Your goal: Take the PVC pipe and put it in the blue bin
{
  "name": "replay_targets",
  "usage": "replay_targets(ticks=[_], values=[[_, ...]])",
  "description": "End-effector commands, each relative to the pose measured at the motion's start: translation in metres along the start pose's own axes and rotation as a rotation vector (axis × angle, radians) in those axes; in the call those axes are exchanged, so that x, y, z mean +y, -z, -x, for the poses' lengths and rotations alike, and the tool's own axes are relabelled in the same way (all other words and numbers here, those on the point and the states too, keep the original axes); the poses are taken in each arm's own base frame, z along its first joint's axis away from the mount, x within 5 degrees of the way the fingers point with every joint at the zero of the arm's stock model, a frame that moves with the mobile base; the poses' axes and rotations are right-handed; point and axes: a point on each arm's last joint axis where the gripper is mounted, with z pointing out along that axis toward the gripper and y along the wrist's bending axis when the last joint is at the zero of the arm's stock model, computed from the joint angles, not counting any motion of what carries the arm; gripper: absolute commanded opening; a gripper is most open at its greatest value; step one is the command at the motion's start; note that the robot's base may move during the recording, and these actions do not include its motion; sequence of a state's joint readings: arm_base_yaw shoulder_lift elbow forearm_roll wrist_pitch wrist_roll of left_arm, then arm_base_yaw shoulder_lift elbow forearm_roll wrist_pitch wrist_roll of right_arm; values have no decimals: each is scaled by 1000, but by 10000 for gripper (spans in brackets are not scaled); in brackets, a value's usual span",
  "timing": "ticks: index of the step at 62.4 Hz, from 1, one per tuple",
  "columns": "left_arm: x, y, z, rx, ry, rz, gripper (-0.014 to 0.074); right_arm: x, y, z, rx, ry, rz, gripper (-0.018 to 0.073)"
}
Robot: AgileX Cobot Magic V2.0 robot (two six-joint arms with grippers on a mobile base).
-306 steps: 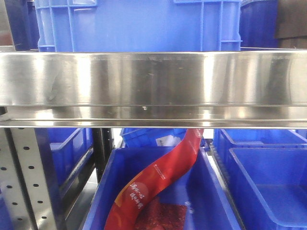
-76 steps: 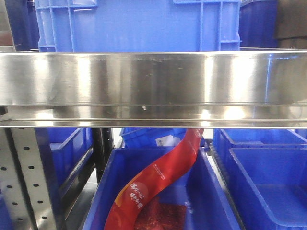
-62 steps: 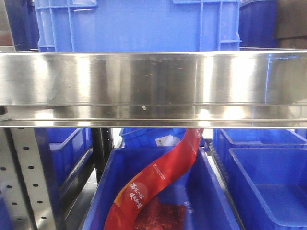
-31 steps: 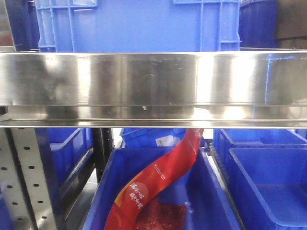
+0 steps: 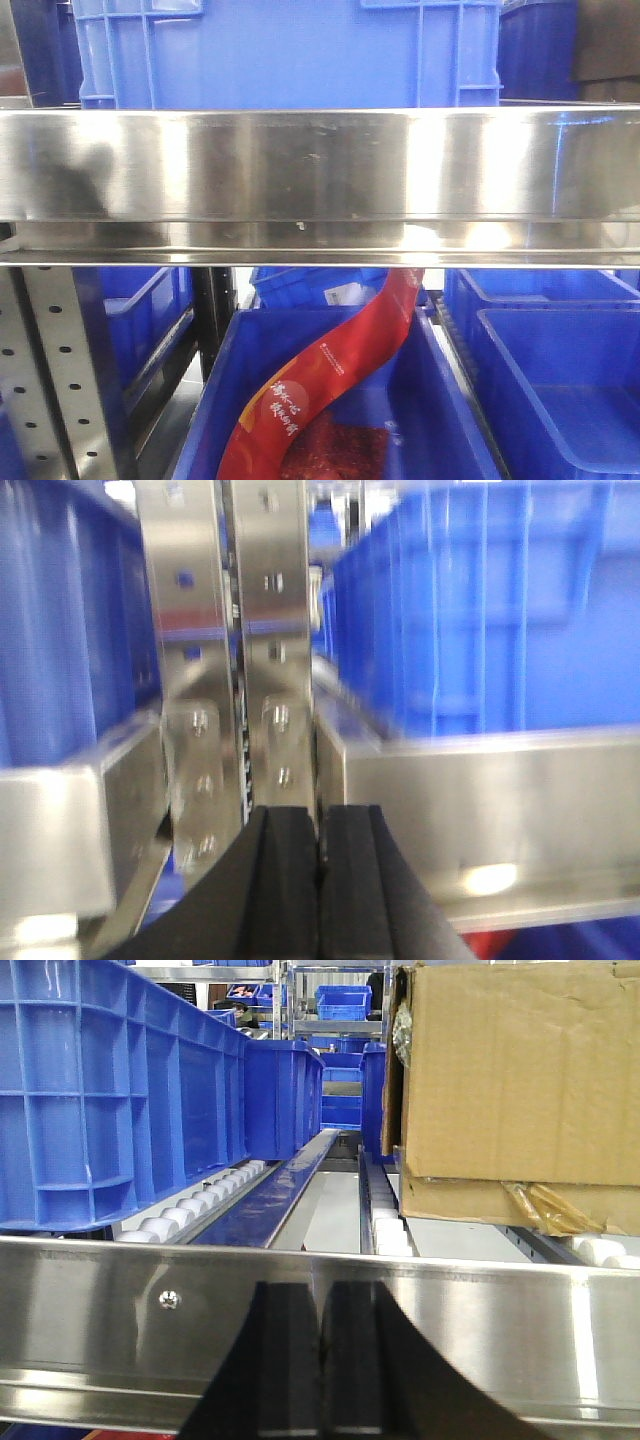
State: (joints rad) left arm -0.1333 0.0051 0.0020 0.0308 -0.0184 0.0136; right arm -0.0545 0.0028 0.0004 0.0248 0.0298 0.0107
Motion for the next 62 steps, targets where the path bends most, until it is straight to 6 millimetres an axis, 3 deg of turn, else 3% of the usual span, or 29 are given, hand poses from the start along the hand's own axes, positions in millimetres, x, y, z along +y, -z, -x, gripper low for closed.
replay_targets(ticks=[1,62], values=[[0,1,6,-58,66,3,-111,0,0,2,-25,0,-5,-167],[5,1,3,-31,73,79,-111,0,0,2,-25,0,-5,-167]])
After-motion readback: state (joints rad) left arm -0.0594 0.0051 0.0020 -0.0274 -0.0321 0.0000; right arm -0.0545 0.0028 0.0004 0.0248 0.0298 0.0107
